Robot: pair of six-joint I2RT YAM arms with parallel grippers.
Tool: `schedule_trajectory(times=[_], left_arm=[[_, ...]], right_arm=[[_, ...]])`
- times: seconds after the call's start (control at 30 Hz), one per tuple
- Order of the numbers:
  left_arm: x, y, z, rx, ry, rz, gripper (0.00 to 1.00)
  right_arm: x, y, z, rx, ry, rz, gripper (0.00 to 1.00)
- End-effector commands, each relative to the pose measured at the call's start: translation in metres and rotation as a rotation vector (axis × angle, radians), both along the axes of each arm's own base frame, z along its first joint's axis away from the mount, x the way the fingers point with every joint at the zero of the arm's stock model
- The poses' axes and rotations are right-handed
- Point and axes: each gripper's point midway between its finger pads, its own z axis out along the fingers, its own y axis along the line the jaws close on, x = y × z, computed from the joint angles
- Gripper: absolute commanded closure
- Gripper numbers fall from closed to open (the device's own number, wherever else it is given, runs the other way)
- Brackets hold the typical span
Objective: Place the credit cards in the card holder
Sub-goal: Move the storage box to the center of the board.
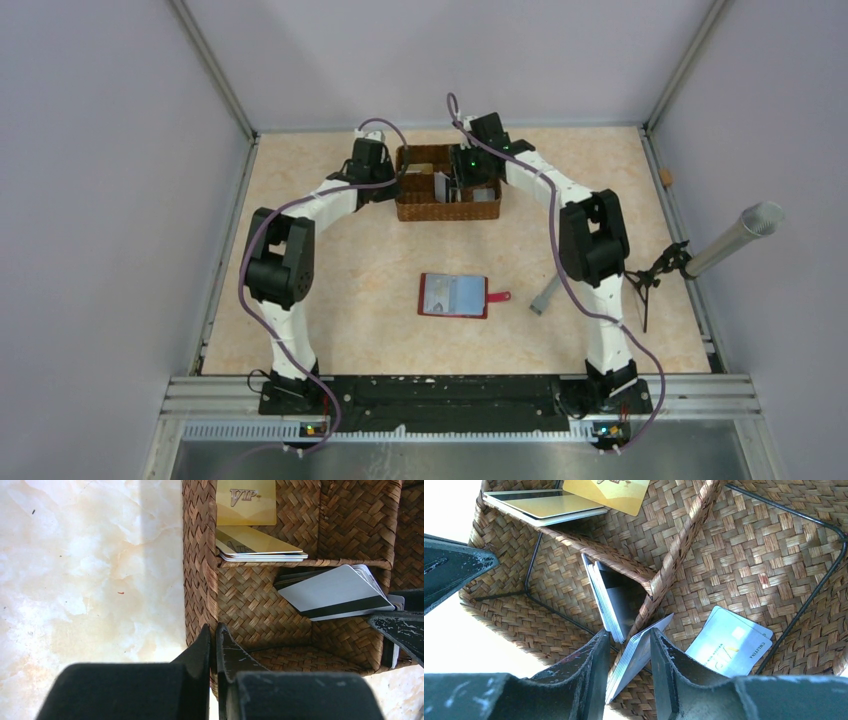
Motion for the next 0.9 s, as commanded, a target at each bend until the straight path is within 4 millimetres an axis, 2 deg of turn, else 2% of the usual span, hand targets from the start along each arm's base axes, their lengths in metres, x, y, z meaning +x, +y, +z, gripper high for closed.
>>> schedule_trajectory(times=[0.0,0.3,0.87], left_arm=[[0.002,0.002,0.004,0.033,0.002,0.012,1.00],[-0.003,0.003,-0.002,0.017,0.032,0.044,1.00],[-0.001,0.008,-0.002,0.039,0.028,0.070,1.00]], right_arm=[[-0.002,0.003,0.041,0.045,-0.057,-0.011,0.66],[-0.014,0.006,0.036,0.048,-0.022,-0.032,0.65],[-0.016,0.007,0.056,0.076,-0.054,-0.064,0.70]])
